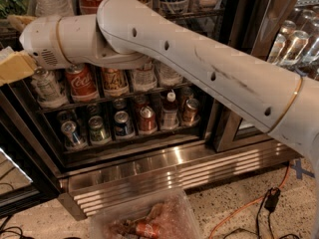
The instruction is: Pick green can from top shelf of fridge
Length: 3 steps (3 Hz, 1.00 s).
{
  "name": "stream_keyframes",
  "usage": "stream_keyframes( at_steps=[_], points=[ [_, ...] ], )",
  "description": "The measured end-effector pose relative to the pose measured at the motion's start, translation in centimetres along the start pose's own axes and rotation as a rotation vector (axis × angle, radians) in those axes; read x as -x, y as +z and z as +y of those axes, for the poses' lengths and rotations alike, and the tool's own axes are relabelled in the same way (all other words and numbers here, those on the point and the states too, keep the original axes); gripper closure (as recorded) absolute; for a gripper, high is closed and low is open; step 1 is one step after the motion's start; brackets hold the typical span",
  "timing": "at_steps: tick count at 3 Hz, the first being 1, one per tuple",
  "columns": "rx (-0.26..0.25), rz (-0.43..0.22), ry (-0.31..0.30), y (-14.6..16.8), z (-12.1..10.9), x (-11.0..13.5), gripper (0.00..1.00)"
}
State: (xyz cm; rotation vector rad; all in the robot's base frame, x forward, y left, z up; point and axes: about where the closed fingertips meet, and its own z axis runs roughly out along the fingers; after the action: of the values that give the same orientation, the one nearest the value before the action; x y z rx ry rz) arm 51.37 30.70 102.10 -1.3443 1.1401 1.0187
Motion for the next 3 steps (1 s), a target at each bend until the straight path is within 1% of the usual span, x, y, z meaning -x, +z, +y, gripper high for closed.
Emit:
stream_keyframes(
  at_steps=[1, 2, 3],
  points=[
    [0.003, 0.02, 0.011, -0.89, 0.62, -0.34, 0.0],
    [0.026, 0.028, 0.008, -0.7, 0.49, -0.61, 0.0],
    [0.025, 0.027, 0.007, -0.7, 0.48, -0.61, 0.0]
  ],
)
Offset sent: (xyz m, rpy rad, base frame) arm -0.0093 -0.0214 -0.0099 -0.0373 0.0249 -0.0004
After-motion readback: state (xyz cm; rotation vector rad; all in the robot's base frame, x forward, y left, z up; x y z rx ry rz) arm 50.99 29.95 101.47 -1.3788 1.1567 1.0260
